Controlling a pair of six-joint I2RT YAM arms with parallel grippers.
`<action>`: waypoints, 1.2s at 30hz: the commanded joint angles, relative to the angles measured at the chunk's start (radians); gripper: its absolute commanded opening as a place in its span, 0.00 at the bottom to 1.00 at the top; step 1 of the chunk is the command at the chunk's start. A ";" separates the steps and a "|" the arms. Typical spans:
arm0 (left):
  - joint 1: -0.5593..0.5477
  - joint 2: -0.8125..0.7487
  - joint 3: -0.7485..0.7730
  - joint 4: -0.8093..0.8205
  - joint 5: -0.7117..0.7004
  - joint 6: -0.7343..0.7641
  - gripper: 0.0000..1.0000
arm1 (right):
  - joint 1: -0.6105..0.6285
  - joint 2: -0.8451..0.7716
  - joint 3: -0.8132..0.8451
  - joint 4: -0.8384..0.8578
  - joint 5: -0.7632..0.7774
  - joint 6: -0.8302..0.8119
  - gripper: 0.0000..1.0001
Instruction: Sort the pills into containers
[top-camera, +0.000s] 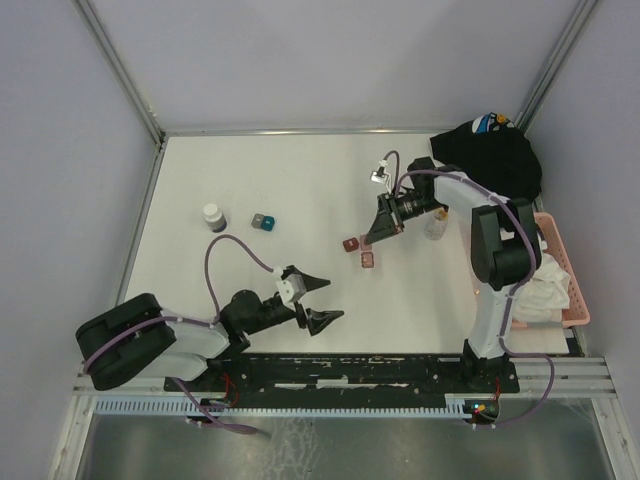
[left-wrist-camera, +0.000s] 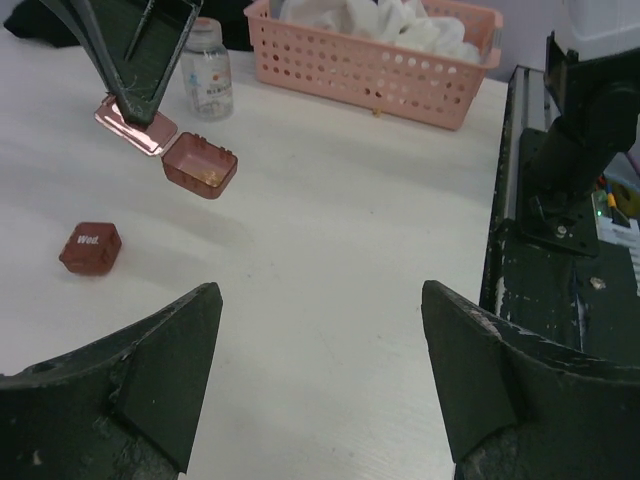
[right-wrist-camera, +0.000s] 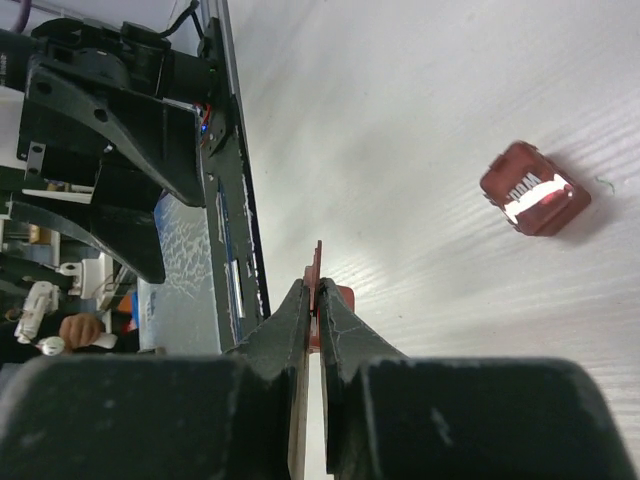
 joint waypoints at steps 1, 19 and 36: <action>-0.003 -0.102 -0.013 0.068 -0.050 -0.101 0.88 | 0.005 -0.120 0.016 -0.006 -0.071 -0.019 0.11; -0.155 0.020 0.039 0.378 -0.453 0.248 0.90 | 0.009 -0.522 -0.381 1.021 0.164 1.110 0.06; -0.154 0.230 0.276 0.465 -0.559 0.401 0.81 | 0.037 -0.653 -0.523 1.379 0.192 1.494 0.02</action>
